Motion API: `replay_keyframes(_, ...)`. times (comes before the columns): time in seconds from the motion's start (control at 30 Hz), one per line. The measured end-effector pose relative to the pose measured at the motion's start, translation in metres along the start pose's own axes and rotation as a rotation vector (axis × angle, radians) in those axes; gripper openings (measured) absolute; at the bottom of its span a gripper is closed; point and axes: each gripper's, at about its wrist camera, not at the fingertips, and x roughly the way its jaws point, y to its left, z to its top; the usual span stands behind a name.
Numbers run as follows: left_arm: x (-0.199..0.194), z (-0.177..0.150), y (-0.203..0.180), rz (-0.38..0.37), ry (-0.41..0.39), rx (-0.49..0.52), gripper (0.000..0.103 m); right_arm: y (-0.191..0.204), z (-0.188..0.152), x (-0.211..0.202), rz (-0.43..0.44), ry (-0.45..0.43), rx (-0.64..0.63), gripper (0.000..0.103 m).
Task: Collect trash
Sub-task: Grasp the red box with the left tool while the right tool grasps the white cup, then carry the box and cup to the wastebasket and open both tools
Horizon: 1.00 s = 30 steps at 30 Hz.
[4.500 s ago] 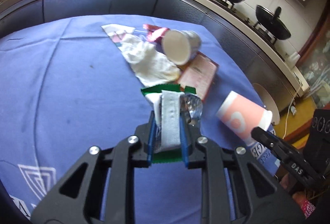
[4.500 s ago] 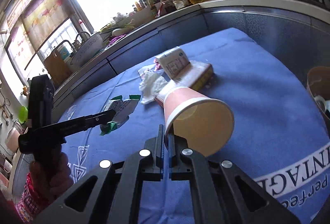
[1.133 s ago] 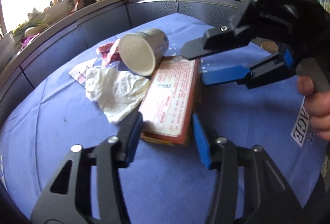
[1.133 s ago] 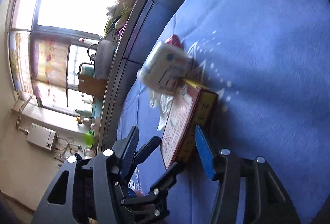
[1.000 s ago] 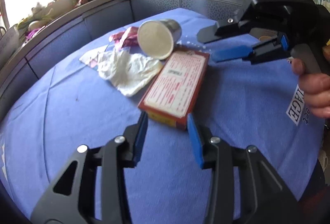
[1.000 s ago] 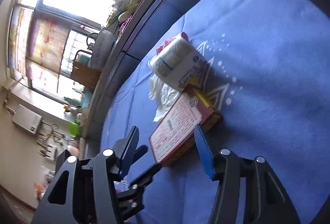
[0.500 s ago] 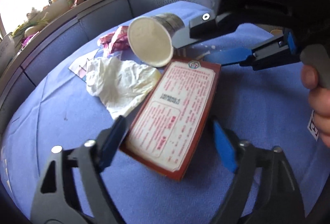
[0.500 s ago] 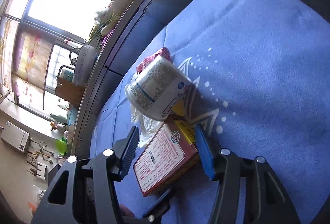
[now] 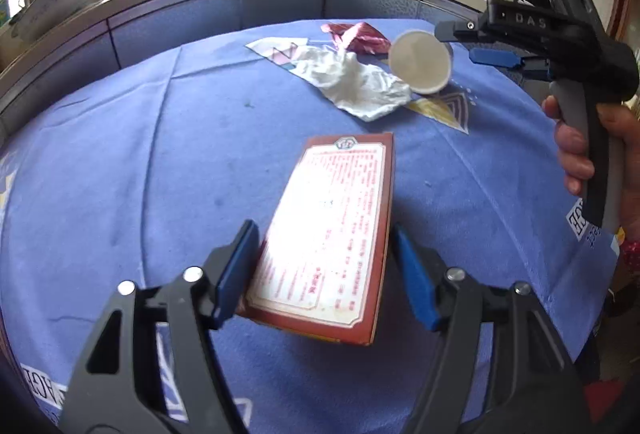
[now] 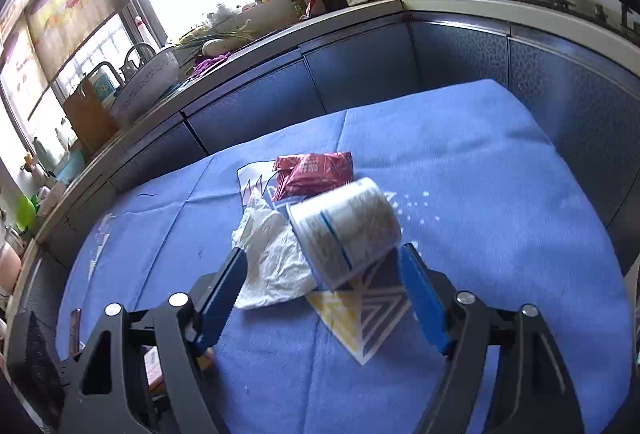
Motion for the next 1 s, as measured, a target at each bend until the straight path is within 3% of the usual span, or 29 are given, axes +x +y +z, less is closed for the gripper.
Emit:
replay_keyframes(0.17,-0.006,0.001,0.013,-0.034,-0.001,-0.071,0.066,-0.001,0.01,0.032,0.024,0.095,-0.037,0.081)
replay_keyframes(0.2,-0.007,0.002,0.012,-0.036,-0.002,-0.074,0.066,-0.004,0.009,0.034,0.027,0.109,-0.029,0.068)
replay_keyframes(0.23,-0.008,0.004,0.011,-0.038,-0.007,-0.074,0.065,-0.006,0.007,0.033,0.033,0.12,-0.025,0.068)
replay_keyframes(0.43,-0.01,0.022,-0.015,-0.099,-0.02,-0.055,0.062,-0.023,-0.016,-0.012,0.044,0.073,0.011,0.06)
replay_keyframes(0.47,-0.01,0.026,-0.023,-0.118,-0.023,-0.046,0.054,-0.027,-0.019,-0.023,0.048,0.054,0.026,0.059)
replay_keyframes(0.53,-0.011,0.033,-0.038,-0.146,-0.029,-0.024,0.052,-0.038,-0.022,-0.045,0.038,0.018,0.039,0.058)
replay_keyframes(0.57,-0.011,0.037,-0.046,-0.153,-0.036,-0.006,0.052,-0.045,-0.023,-0.052,0.037,0.007,0.049,0.045)
replay_keyframes(0.6,-0.011,0.04,-0.056,-0.156,-0.043,0.016,0.052,-0.054,-0.024,-0.057,0.048,0.026,0.069,0.01)
replay_keyframes(0.7,-0.005,0.047,-0.077,-0.156,-0.041,0.051,0.052,-0.079,-0.027,-0.069,0.024,0.021,0.138,0.01)
replay_keyframes(0.8,-0.002,0.048,-0.082,-0.098,-0.04,0.073,0.054,-0.091,-0.035,-0.081,0.031,-0.003,0.145,0.01)
replay_keyframes(0.83,-0.002,0.047,-0.08,-0.098,-0.029,0.064,0.057,-0.094,-0.037,-0.082,0.044,-0.003,0.155,0.01)
replay_keyframes(0.9,0.001,0.041,-0.071,-0.067,-0.001,0.037,0.077,-0.099,-0.04,-0.08,0.06,0.016,0.174,0.014)
replay_keyframes(1.0,0.008,0.028,-0.058,-0.015,0.049,0.015,0.078,-0.104,-0.045,-0.079,0.075,0.014,0.195,0.026)
